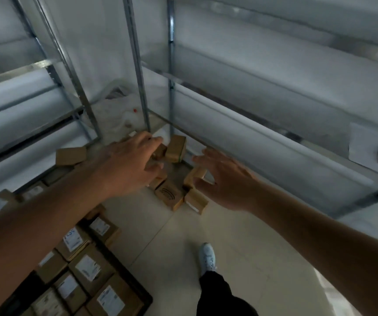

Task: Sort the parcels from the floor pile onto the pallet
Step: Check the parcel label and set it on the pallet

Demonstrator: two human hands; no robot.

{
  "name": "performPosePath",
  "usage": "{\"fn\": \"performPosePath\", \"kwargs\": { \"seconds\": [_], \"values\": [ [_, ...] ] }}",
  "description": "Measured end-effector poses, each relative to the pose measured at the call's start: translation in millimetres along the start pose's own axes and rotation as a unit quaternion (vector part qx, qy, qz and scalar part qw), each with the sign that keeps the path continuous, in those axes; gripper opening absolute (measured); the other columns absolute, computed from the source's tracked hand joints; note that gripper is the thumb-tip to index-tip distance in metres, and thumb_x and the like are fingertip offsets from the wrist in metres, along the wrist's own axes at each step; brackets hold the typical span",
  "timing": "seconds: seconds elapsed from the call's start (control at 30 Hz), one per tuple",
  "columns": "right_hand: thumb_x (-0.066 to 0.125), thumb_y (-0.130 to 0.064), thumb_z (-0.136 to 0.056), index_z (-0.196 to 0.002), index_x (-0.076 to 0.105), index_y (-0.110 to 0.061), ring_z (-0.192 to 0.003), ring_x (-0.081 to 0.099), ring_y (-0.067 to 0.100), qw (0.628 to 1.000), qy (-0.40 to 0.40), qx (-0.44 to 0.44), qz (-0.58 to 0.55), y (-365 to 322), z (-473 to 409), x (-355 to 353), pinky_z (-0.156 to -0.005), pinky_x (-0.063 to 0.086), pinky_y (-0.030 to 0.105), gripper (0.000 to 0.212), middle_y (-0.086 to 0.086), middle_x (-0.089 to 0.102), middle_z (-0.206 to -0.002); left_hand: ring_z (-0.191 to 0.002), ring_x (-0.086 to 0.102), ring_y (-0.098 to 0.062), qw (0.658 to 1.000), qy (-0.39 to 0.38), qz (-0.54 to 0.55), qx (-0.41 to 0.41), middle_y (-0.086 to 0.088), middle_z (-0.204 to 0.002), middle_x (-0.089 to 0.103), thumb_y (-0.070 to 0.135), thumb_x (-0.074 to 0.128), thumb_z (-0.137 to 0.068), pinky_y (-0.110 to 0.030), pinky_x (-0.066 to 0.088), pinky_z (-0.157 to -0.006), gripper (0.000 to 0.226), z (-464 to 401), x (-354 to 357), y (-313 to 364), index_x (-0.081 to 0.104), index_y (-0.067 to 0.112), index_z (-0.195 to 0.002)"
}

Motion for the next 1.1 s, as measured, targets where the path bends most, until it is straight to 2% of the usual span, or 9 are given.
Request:
{"fn": "performPosePath", "kwargs": {
  "seconds": [0.1, 0.17, 0.3, 0.4, 0.53, 0.73, 0.83, 1.0, 1.1],
  "values": [
    [0.038, -0.069, -0.095, -0.159, 0.032, -0.039, -0.155, 0.029, 0.026, 0.999, -0.031, -0.02, 0.0, 34.8, -65.9, 3.2, -0.122, 0.027, 0.046, 0.071, -0.002, 0.03, -0.168, -0.143, 0.039, -0.025, 0.999, -0.019, -0.002, -0.043, 0.001, -0.162, 0.028, 0.069, 0.029, -0.092, -0.051, 0.043, -0.11, 0.078, -50.0, 20.7, -17.0, 0.023, 0.031, -0.16],
    [0.037, -0.068, -0.092, -0.156, 0.038, -0.035, -0.151, 0.036, 0.026, 0.998, -0.046, -0.034, -0.008, 59.8, -111.4, 6.0, -0.12, 0.03, 0.045, 0.071, -0.001, 0.039, -0.163, -0.144, 0.039, -0.028, 0.997, -0.025, 0.004, -0.079, -0.002, -0.163, 0.028, 0.07, 0.03, -0.092, -0.049, 0.044, -0.107, 0.077, -81.9, 35.1, -28.6, 0.025, 0.03, -0.158],
    [0.048, -0.06, -0.1, -0.156, 0.038, -0.035, -0.151, 0.036, 0.026, 0.995, -0.085, -0.055, -0.015, 106.4, -191.5, 22.9, -0.119, 0.031, 0.046, 0.063, -0.002, 0.037, -0.163, -0.13, 0.052, -0.029, 0.99, -0.018, 0.044, -0.135, -0.006, -0.152, 0.041, 0.068, 0.036, -0.095, -0.038, 0.049, -0.088, 0.067, -139.4, 65.5, -55.3, 0.028, 0.031, -0.151],
    [0.052, -0.055, -0.101, -0.16, 0.036, -0.034, -0.154, 0.031, 0.025, 0.99, -0.125, -0.069, -0.021, 127.5, -245.4, 41.3, -0.12, 0.028, 0.047, 0.064, -0.001, 0.029, -0.169, -0.114, 0.054, -0.018, 0.982, -0.007, 0.082, -0.17, -0.006, -0.144, 0.049, 0.065, 0.041, -0.093, -0.021, 0.036, -0.07, 0.059, -175.1, 90.2, -82.7, 0.028, 0.038, -0.144],
    [0.055, -0.051, -0.101, -0.158, 0.04, -0.033, -0.152, 0.035, 0.022, 0.986, -0.147, -0.078, -0.011, 148.8, -329.3, 73.5, -0.119, 0.031, 0.045, 0.061, -0.002, 0.034, -0.167, -0.13, 0.052, -0.024, 0.969, -0.024, 0.107, -0.223, -0.003, -0.155, 0.039, 0.07, 0.041, -0.09, -0.037, 0.047, -0.087, 0.077, -226.3, 135.9, -136.1, 0.028, 0.033, -0.156],
    [0.059, -0.047, -0.099, -0.153, 0.047, -0.033, -0.141, 0.046, 0.021, 0.982, -0.178, -0.039, -0.048, 175.1, -465.8, 188.9, -0.114, 0.042, 0.043, 0.057, -0.005, 0.043, -0.157, -0.129, 0.053, -0.03, 0.949, -0.053, 0.146, -0.275, -0.008, -0.153, 0.041, 0.055, 0.057, -0.094, -0.048, 0.05, -0.098, 0.074, -310.5, 255.1, -241.3, 0.034, 0.023, -0.157],
    [0.059, -0.045, -0.1, -0.154, 0.044, -0.037, -0.143, 0.042, 0.019, 0.979, -0.199, -0.015, -0.05, 179.2, -530.1, 276.3, -0.1, 0.032, 0.03, 0.057, -0.008, 0.039, -0.159, -0.134, 0.048, -0.031, 0.933, -0.067, 0.182, -0.302, -0.01, -0.157, 0.036, 0.043, 0.064, -0.097, -0.038, 0.04, -0.101, 0.077, -347.5, 334.6, -302.2, 0.029, 0.02, -0.161],
    [0.057, -0.045, -0.099, -0.155, 0.039, -0.038, -0.136, 0.045, 0.02, 0.966, -0.251, 0.025, -0.064, 171.1, -622.8, 410.4, -0.106, 0.045, 0.041, 0.06, -0.006, 0.037, -0.153, -0.14, 0.039, -0.034, 0.915, -0.105, 0.225, -0.319, -0.014, -0.158, 0.032, 0.034, 0.066, -0.097, -0.04, 0.034, -0.111, 0.079, -397.6, 454.3, -404.4, 0.025, 0.017, -0.163],
    [0.054, -0.047, -0.101, -0.158, 0.031, -0.038, -0.139, 0.042, 0.024, 0.958, -0.281, 0.038, -0.049, 171.5, -663.9, 478.7, -0.112, 0.043, 0.049, 0.063, -0.002, 0.032, -0.156, -0.138, 0.041, -0.036, 0.907, -0.135, 0.233, -0.325, -0.016, -0.155, 0.034, 0.033, 0.066, -0.098, -0.039, 0.034, -0.111, 0.079, -419.4, 517.6, -449.8, 0.024, 0.017, -0.163]
  ]
}}
Point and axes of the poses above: each hand's wrist, its own z-axis away from the middle knuckle, its own x-axis out of the palm, y = z × x, the point moved 3 cm from there along -z, towards the middle knuckle
